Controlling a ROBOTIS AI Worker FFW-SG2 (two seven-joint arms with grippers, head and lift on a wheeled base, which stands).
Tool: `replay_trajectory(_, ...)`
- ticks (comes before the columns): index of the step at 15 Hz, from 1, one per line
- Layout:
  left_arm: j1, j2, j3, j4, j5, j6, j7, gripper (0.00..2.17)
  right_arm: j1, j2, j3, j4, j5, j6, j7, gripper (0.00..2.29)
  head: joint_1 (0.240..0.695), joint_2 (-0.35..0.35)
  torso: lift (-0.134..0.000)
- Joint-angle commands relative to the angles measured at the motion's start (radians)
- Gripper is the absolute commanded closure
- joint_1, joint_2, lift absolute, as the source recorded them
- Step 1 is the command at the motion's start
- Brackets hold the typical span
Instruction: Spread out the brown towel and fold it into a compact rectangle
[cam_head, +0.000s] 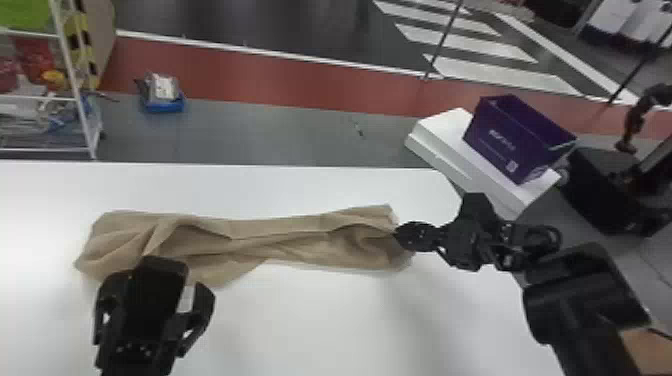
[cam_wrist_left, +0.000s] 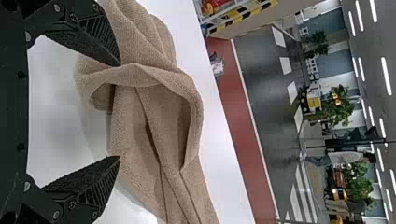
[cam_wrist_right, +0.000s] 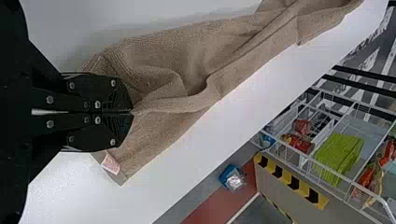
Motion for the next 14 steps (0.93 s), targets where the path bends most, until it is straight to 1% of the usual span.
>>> replay_trajectory(1, -0.031, -0.007, 0.001, 0.045, 0.011, -0.002, 0.023, 0.21, 0.005, 0.000, -0.004, -0.001, 0.001, -0.002, 0.000, 1.23, 0.695, -0.350, -0.124)
replay_trajectory(3, -0.046, -0.008, 0.014, 0.063, 0.011, -0.002, 0.036, 0.21, 0.008, 0.000, -0.005, -0.001, 0.003, -0.002, 0.000, 1.23, 0.695, -0.350, -0.124)
replay_trajectory(5, -0.057, -0.008, 0.025, 0.073, 0.031, 0.001, 0.040, 0.36, 0.008, 0.000, -0.005, -0.001, 0.001, -0.002, 0.000, 1.23, 0.695, -0.345, -0.124)
replay_trajectory(6, -0.060, -0.008, 0.035, 0.077, 0.034, 0.001, 0.042, 0.39, 0.008, 0.003, -0.004, -0.001, 0.003, -0.002, 0.000, 1.23, 0.695, -0.342, -0.124)
replay_trajectory(7, -0.059, -0.008, 0.041, 0.077, 0.034, 0.001, 0.040, 0.50, 0.008, 0.003, -0.004, -0.010, 0.003, 0.001, 0.000, 1.23, 0.695, -0.339, -0.124)
replay_trajectory(10, -0.016, -0.003, 0.077, 0.031, 0.028, 0.004, -0.001, 1.17, 0.008, 0.000, -0.010, -0.011, 0.003, 0.011, 0.000, 1.23, 0.695, -0.325, -0.124)
replay_trajectory(12, 0.026, 0.001, 0.098, -0.052, 0.016, 0.090, -0.046, 1.20, 0.000, 0.000, -0.024, -0.011, -0.004, 0.014, -0.001, 1.23, 0.695, -0.323, -0.124)
replay_trajectory(14, 0.052, 0.004, 0.112, -0.119, -0.001, 0.170, -0.105, 1.20, -0.009, 0.003, -0.039, -0.011, -0.030, 0.023, -0.001, 1.23, 0.695, -0.322, -0.124)
